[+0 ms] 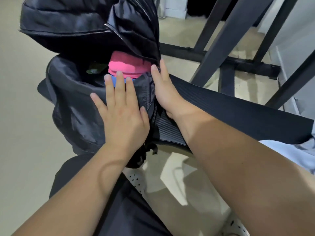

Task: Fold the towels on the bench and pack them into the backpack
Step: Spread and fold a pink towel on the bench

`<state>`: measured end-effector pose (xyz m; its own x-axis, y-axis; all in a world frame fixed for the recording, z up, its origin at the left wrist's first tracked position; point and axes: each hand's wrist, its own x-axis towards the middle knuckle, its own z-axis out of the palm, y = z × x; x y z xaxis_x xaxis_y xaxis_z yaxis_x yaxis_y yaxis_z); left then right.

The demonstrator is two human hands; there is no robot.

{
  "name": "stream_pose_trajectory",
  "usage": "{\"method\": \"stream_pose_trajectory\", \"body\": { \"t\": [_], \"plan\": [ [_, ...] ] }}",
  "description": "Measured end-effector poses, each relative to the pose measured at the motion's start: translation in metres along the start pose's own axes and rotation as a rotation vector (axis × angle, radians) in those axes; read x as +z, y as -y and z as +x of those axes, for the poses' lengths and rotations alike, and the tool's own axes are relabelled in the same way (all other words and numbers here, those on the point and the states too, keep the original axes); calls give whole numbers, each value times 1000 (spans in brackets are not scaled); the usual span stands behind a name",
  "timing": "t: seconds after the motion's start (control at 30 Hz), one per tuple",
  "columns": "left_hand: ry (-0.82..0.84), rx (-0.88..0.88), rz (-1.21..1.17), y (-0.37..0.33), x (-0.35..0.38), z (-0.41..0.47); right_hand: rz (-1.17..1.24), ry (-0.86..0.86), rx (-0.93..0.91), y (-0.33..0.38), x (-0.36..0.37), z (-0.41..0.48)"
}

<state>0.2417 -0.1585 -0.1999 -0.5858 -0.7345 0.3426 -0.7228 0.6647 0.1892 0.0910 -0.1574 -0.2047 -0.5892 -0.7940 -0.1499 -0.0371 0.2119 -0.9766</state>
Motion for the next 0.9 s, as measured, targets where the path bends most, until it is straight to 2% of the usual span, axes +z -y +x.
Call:
{"method": "stream_pose_trajectory", "body": {
  "t": [0.13,0.23,0.4,0.47,0.53,0.7,0.83,0.9],
  "plan": [
    [-25,153,-49,-38,4,-8,-118,-70,-13,-19,-52,-24],
    [20,251,-65,-82,10,-15,-291,-164,2,-38,-100,-47],
    [274,471,-143,-153,32,-39,-736,-339,45,-78,-190,-97],
    [397,577,-181,-179,45,-49,-941,-405,131,-92,-221,-118],
    [503,663,-222,-205,59,-57,-1041,-463,239,-107,-245,-140],
    [665,788,-224,-258,88,-83,-1155,-564,340,-144,-278,-189],
    [680,776,-117,-264,93,-89,-1112,-728,69,-131,-292,-189],
    [668,768,-2,-260,94,-86,-1117,-831,97,-124,-308,-192]
  ]
}}
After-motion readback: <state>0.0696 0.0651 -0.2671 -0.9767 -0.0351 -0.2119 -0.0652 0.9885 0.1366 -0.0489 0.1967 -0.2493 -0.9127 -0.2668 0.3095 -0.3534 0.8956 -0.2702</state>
